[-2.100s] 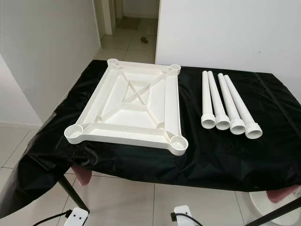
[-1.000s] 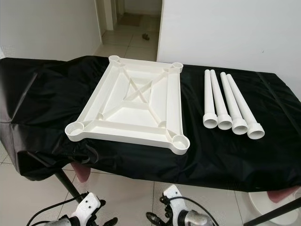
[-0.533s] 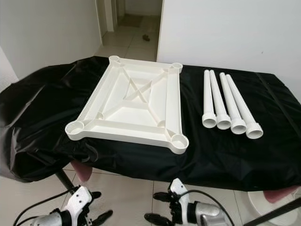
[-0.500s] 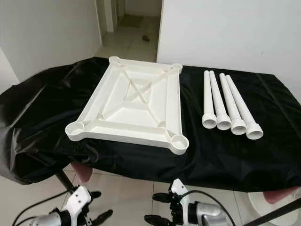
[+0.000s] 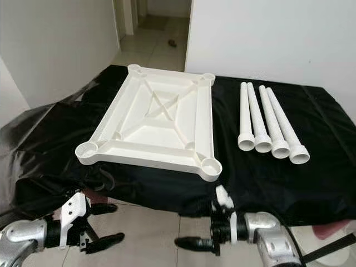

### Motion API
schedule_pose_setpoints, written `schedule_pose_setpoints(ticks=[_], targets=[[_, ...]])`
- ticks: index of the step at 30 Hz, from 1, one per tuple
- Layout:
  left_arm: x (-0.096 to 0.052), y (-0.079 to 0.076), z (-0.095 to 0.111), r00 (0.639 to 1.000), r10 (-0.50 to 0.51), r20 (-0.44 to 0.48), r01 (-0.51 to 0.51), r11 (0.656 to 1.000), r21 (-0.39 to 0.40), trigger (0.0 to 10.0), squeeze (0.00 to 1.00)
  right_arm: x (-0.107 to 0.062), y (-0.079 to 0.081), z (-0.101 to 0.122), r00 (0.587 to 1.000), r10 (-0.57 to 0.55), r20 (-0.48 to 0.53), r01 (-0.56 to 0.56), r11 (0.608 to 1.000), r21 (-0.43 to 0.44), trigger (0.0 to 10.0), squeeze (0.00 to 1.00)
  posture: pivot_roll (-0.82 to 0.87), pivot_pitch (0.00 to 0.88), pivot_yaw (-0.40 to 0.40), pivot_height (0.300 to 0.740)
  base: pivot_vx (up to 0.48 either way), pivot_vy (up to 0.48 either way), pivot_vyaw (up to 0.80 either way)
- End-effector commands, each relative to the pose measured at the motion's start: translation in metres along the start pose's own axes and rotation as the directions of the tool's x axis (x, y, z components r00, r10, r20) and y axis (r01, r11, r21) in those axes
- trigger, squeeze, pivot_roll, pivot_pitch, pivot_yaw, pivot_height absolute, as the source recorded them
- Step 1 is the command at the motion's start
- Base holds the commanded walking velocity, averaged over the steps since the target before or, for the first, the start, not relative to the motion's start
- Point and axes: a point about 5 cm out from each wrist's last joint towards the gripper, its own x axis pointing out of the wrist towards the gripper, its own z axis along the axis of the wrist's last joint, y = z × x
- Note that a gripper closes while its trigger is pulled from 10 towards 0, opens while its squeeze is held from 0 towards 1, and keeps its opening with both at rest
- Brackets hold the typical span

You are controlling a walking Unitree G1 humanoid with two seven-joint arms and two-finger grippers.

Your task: Building children table

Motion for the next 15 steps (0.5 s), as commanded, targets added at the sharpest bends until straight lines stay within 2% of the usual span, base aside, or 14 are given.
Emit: schedule_pose_setpoints(ticks=[1,3,4,6,10,12,15], targets=[[-0.006,0.004,0.012,1.0,-0.001,0.02,0.001,1.0,0.008,10.0,0.0,-0.003,0.001,0.009,1.0,0.01,0.013,-0.009,1.0,-0.012,10.0,0.0,0.05,0.023,0.007,0.74,0.0,0.0,0.0],[-0.01,0.01,0.028,0.999,0.009,0.053,-0.01,1.0,0.019,10.0,0.0,-0.002,0.002,0.02,0.999,0.03,0.031,-0.029,0.999,-0.035,10.0,0.0,0.05,0.024,0.008,0.74,0.0,0.0,0.0],[-0.01,0.01,0.028,0.999,0.009,0.053,-0.01,1.0,0.019,10.0,0.0,-0.002,0.002,0.02,0.999,0.03,0.031,-0.029,0.999,-0.035,10.0,0.0,0.05,0.024,0.008,0.74,0.0,0.0,0.0],[-0.014,0.017,0.042,0.996,0.029,0.083,-0.031,0.999,0.026,10.0,0.0,-0.001,0.001,0.031,0.998,0.035,0.053,-0.032,0.998,-0.052,10.0,0.0,0.05,0.023,0.01,0.74,0.0,0.0,0.0],[-0.016,0.021,0.049,0.994,0.038,0.102,-0.041,0.999,0.027,10.0,0.0,-0.001,-0.002,0.038,0.997,0.02,0.07,-0.016,0.998,-0.061,10.0,0.0,0.05,0.024,0.011,0.74,0.0,0.0,0.0],[-0.019,0.036,0.066,0.977,0.114,0.179,-0.122,0.992,0.032,10.0,0.0,0.002,-0.015,0.053,0.989,-0.075,0.129,0.089,0.991,-0.101,10.0,0.0,0.05,0.026,0.014,0.74,0.0,0.0,0.0],[-0.02,0.044,0.072,0.963,0.163,0.213,-0.173,0.985,0.027,10.0,0.0,0.004,-0.021,0.059,0.979,-0.121,0.163,0.14,0.984,-0.112,10.0,0.0,0.05,0.025,0.013,0.74,0.0,0.0,0.0]])
